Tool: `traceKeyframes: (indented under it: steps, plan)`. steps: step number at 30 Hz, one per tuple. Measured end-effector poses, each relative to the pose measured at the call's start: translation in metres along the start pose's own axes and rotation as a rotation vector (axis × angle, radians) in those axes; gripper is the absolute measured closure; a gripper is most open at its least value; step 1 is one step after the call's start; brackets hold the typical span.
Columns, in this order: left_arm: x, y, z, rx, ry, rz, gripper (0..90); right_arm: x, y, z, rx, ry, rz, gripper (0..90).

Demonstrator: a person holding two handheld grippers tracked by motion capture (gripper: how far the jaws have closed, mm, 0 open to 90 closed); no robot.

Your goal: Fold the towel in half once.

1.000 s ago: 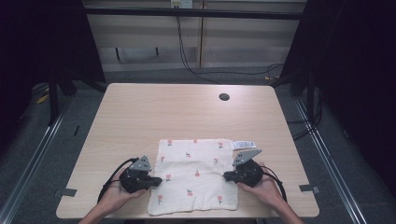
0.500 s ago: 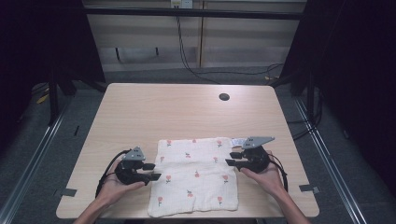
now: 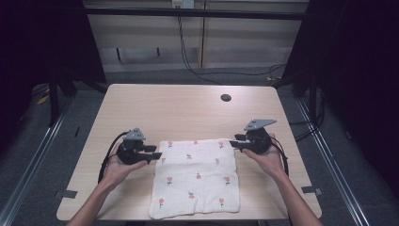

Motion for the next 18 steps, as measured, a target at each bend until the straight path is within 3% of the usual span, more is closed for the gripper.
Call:
traceKeyframes:
  steps: [2,5,7,12,16,18]
  plan:
    - [0.005,-0.006,-0.008,-0.013,0.018,0.021,58.5,-0.005,-0.003,-0.007,-0.001,-0.010,-0.011,62.0]
    - [0.011,-0.008,-0.022,-0.016,-0.008,0.030,58.5,-0.012,-0.004,-0.021,0.008,-0.011,-0.029,61.7]
    - [0.012,-0.007,-0.023,-0.002,-0.026,0.025,55.9,-0.017,-0.001,-0.032,0.038,-0.018,-0.039,61.5]
    - [0.016,0.000,-0.021,-0.003,-0.046,0.021,53.7,-0.022,0.007,-0.039,0.067,-0.019,-0.057,59.3]
    - [0.020,-0.001,-0.022,-0.014,-0.063,0.043,52.4,-0.022,0.012,-0.046,0.093,0.015,-0.059,57.0]
    - [0.021,-0.002,-0.024,-0.008,-0.065,0.039,52.2,-0.021,0.011,-0.051,0.102,-0.008,-0.047,56.4]
Point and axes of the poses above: each handheld gripper's, and its own axes: z roughly backward along the jaws, y roughly out of its underside, x roughly to its left, the point moved 2 cm from there along -z, roughly forward along the jaws, and after that the axes turned 6 degrees about z, right-handed, at the moved point
